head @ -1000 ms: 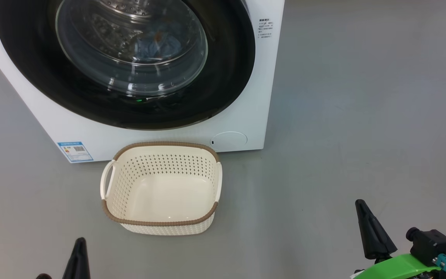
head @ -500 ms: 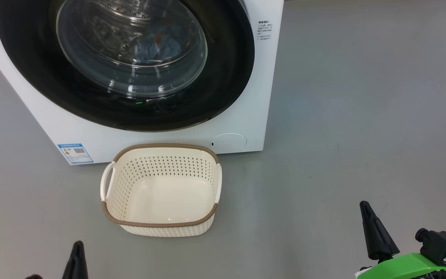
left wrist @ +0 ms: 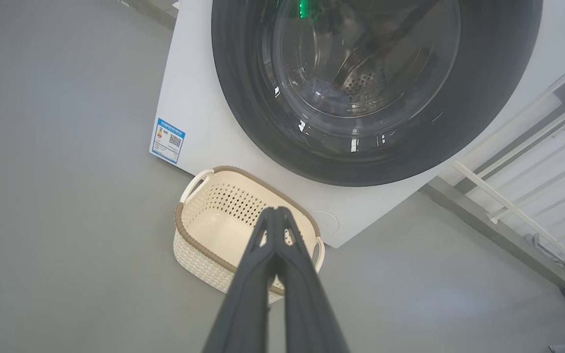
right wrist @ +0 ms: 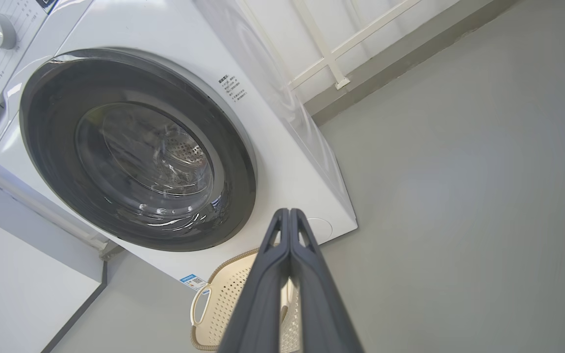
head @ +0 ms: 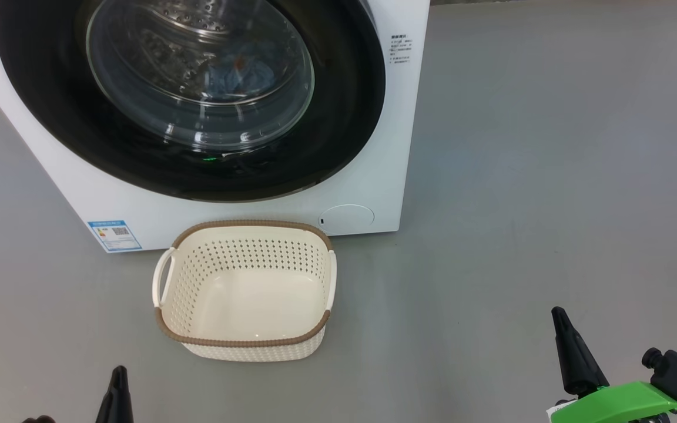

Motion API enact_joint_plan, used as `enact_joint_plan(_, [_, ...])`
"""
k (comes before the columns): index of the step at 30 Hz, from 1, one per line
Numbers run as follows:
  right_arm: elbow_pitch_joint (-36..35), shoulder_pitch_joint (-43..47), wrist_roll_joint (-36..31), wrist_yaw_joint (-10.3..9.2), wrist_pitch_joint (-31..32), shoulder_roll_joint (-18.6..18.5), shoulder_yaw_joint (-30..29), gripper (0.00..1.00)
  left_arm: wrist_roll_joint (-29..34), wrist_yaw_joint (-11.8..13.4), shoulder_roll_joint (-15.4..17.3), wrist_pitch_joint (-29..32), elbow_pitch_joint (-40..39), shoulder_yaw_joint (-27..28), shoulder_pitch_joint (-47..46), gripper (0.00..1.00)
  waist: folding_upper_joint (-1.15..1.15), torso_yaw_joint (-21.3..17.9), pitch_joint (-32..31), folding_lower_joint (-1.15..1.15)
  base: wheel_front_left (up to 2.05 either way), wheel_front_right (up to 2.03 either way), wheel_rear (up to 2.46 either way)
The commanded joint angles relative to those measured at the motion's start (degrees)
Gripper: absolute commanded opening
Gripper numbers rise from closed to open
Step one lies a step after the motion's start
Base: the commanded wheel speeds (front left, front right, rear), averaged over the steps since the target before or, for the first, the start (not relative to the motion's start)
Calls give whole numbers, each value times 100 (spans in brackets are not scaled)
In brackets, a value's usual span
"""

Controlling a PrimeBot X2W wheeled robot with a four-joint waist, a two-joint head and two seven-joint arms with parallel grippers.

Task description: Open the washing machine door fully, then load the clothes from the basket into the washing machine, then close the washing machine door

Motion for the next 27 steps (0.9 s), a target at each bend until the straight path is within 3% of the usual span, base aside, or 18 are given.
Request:
enact_joint_plan(1, [-117,-188,159,-3,43,-53,3,0,-134,-45,104,22,-93,110,-279,0,0,0,-2,-1,0,0,0])
enact_joint_plan(27, [23,-319,1843,-4,444,-79,-83,0,-1815,-115,129,460,137,191,-560,0,0,-16,-74,-1,0,0,0])
